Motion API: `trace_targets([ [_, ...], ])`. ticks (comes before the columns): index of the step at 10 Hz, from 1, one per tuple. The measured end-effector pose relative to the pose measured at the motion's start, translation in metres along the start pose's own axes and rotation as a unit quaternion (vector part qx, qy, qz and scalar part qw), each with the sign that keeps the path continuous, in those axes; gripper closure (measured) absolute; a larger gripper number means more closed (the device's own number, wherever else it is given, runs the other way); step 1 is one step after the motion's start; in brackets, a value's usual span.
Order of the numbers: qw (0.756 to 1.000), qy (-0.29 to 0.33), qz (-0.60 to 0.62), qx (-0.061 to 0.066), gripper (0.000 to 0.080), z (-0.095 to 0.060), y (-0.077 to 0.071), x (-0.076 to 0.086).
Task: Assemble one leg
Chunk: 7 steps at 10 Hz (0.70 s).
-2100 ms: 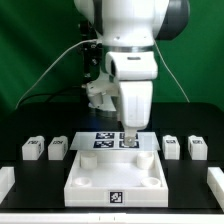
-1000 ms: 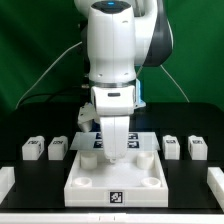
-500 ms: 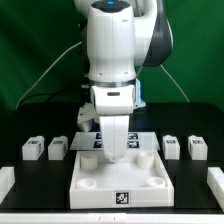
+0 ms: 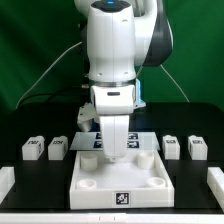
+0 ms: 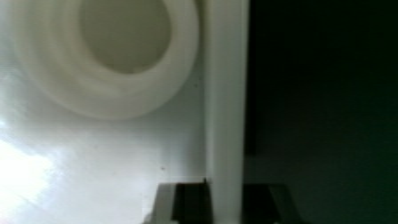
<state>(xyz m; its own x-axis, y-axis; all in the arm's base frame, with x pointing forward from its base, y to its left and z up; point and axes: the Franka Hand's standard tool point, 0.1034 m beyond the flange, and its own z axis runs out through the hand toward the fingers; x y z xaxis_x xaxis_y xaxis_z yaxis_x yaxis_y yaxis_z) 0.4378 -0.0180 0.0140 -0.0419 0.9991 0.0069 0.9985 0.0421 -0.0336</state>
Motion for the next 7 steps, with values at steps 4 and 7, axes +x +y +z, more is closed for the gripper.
trace_targets([
  [4,1.000,0.016,-0.013,-0.017,0.0738,0.000,0.046,0.058],
  [7,0.999,0.016,0.035,-0.005,0.0738,0.001,0.062,0.077],
])
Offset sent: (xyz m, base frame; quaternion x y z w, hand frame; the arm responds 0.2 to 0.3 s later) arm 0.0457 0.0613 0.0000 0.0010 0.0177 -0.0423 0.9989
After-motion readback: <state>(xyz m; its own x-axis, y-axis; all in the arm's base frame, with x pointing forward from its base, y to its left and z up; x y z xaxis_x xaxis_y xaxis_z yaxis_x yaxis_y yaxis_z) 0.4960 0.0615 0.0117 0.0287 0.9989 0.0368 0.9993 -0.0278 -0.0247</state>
